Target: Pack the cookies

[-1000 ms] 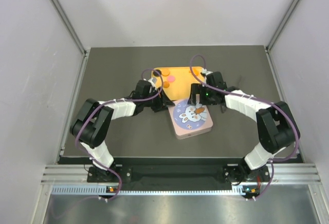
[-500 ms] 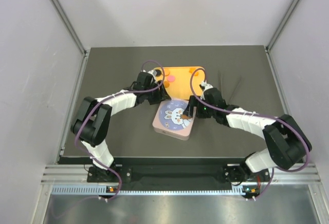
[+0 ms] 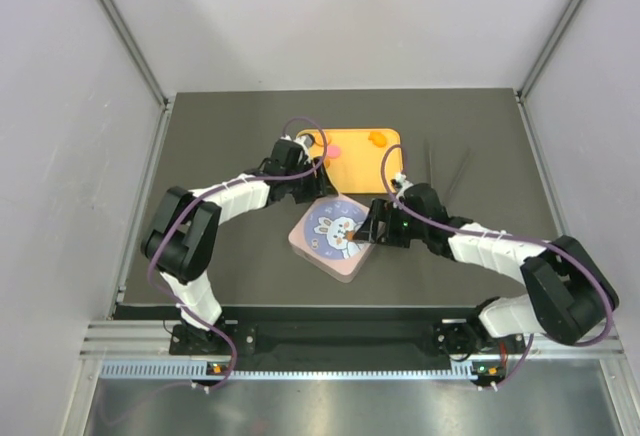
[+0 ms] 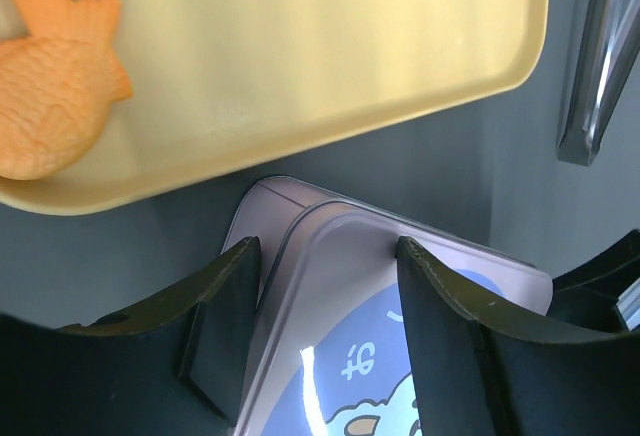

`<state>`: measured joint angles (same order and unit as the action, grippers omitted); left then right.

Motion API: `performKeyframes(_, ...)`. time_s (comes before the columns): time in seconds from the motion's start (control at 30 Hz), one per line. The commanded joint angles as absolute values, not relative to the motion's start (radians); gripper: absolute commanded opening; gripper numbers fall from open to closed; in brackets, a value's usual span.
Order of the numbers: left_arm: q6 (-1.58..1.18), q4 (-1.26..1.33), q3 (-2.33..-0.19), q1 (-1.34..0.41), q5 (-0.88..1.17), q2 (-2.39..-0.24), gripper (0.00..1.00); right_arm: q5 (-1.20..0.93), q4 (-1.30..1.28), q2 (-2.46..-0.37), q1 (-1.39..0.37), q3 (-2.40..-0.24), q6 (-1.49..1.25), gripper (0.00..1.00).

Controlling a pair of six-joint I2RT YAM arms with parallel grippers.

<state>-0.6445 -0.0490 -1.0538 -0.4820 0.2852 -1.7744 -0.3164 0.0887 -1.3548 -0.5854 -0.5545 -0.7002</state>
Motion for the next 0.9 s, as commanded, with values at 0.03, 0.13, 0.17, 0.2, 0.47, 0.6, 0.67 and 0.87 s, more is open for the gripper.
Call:
performKeyframes(0.03,-0.623,-0.207,-1.026,-0.525,0.330,-1.832,0.59,-0.416,0.158,-1.287,-0.500,-0.571,-0.726,0.88)
performKeyframes(0.13,-0.623,-0.210,-1.026,-0.526,0.324,-1.829,0.60,-0.443,0.201,-1.307,-0.459,-0.558,-0.741,0.86)
performKeyframes(0.17,-0.623,-0.213,-1.026,-0.526,0.322,-1.827,0.59,-0.474,0.222,-1.319,-0.433,-0.549,-0.752,0.84)
performKeyframes(0.2,-0.624,-0.213,-1.023,-0.526,0.321,-1.824,0.60,-0.479,0.239,-1.322,-0.423,-0.542,-0.762,0.84)
performKeyframes(0.47,-0.624,-0.210,-1.011,-0.532,0.316,-1.818,0.60,-0.508,0.416,-1.397,-0.382,-0.463,-0.839,0.73)
performKeyframes(0.6,-0.626,-0.212,-1.009,-0.538,0.313,-1.818,0.60,-0.506,0.482,-1.443,-0.365,-0.424,-0.879,0.62)
performKeyframes(0.67,-0.630,-0.209,-1.009,-0.541,0.313,-1.819,0.60,-0.506,0.515,-1.465,-0.354,-0.411,-0.887,0.56)
performKeyframes(0.87,-0.635,-0.209,-1.009,-0.563,0.310,-1.807,0.62,-0.505,0.555,-1.497,-0.353,-0.391,-0.905,0.42)
